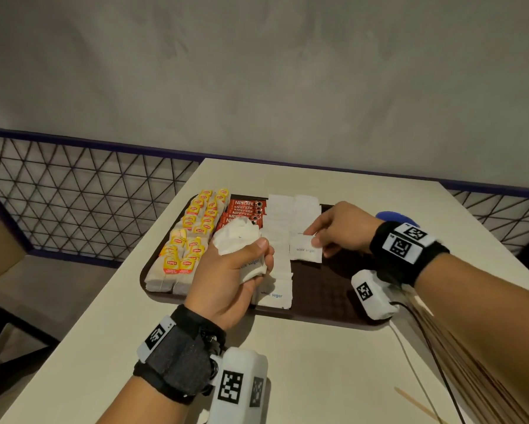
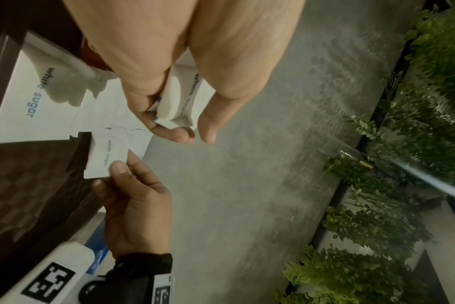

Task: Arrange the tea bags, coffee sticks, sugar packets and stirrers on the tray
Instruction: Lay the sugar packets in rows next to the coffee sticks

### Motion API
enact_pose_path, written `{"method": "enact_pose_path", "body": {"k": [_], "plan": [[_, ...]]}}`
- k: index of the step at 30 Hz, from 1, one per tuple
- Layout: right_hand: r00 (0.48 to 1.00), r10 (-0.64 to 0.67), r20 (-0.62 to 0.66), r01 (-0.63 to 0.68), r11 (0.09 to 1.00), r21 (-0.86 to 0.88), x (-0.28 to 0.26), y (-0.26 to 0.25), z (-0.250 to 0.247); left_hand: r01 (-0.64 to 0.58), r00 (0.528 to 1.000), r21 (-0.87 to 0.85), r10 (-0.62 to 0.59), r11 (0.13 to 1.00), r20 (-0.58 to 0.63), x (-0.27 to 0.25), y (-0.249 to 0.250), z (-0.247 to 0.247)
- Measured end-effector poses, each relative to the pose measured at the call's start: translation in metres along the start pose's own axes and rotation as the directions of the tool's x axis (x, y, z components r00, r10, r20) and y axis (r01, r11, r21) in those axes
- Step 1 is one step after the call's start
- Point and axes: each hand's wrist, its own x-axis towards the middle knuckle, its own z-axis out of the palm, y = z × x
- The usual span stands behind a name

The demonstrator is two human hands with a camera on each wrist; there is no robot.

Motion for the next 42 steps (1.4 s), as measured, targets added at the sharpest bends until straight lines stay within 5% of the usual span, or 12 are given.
{"method": "enact_pose_path", "body": {"k": [17,21,26,34,42], "plan": [[0.989,0.013,-0.144,-0.047,0.971,-0.235,0.016,-0.009,0.005,0.084,0.986,-0.166,-0.107,0.983,-0.131,0.005,0.0,0.0],[0.971,-0.1,-0.219,0.096,0.995,-0.029,-0.01,-0.029,-0.001,0.126,0.982,-0.203,-0.15,0.971,-0.11,0.004,0.0,-0.002],[0.966,-0.233,-0.114,0.254,0.935,0.245,-0.073,-0.057,0.025,0.078,0.997,-0.143,-0.078,0.987,0.009,0.002,0.0,0.002],[0.952,-0.264,-0.156,0.303,0.884,0.356,-0.094,-0.041,0.037,0.029,0.993,0.072,-0.037,0.997,0.109,-0.002,-0.005,0.003],[0.938,-0.251,-0.241,0.338,0.818,0.465,-0.084,-0.025,0.036,0.029,0.994,0.0,-0.029,1.0,0.101,0.003,-0.009,-0.001]]}}
